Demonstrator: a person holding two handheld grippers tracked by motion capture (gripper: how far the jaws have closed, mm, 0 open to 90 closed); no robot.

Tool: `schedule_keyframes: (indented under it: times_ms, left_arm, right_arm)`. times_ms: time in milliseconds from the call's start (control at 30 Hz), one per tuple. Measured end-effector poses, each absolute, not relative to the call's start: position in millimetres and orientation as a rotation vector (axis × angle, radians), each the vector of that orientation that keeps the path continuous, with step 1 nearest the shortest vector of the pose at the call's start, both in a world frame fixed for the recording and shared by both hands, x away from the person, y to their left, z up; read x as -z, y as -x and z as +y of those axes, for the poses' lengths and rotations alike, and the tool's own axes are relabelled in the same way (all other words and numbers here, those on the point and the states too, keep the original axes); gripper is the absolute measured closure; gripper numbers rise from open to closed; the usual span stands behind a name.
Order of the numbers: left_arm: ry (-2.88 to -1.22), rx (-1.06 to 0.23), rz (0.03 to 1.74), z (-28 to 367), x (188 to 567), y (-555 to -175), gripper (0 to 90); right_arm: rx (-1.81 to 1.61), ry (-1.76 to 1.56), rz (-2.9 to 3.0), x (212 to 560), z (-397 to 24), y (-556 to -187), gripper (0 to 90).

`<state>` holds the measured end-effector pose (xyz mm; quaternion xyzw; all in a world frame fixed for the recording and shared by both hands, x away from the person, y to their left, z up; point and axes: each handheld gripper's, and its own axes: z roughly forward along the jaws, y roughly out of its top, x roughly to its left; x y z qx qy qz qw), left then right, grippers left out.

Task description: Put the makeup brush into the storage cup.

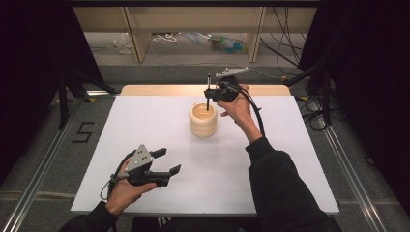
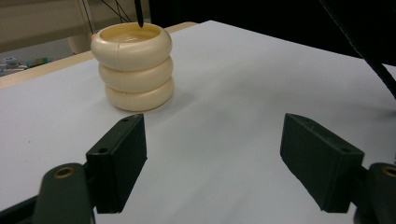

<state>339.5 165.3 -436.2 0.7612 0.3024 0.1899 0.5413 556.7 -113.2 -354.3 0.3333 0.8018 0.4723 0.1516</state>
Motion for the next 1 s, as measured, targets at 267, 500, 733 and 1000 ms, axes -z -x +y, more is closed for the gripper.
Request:
schedule_keyframes:
  times_ms: [267, 500, 733, 1000]
  left_arm:
    - [-1.805, -0.449, 0.717, 165.2, 436.2, -339.5, 22.9]
    - [-1.805, -0.449, 0.714, 165.1, 436.1, -339.2, 23.0]
    - [-1.806, -0.453, 0.710, 165.2, 435.9, -339.3, 22.9]
    - [-1.806, -0.450, 0.713, 165.0, 436.1, -339.3, 23.0]
  right_arm:
    - [-1.345, -0.959, 2.317, 359.3, -109.7, -558.8, 83.8]
    - [-1.337, -0.956, 2.347, 364.6, -102.8, -559.5, 83.8]
    - [-1.318, -0.962, 2.361, 370.1, -101.1, -561.9, 83.8]
    - [-1.302, -0.963, 2.370, 374.8, -99.4, -562.7, 83.8]
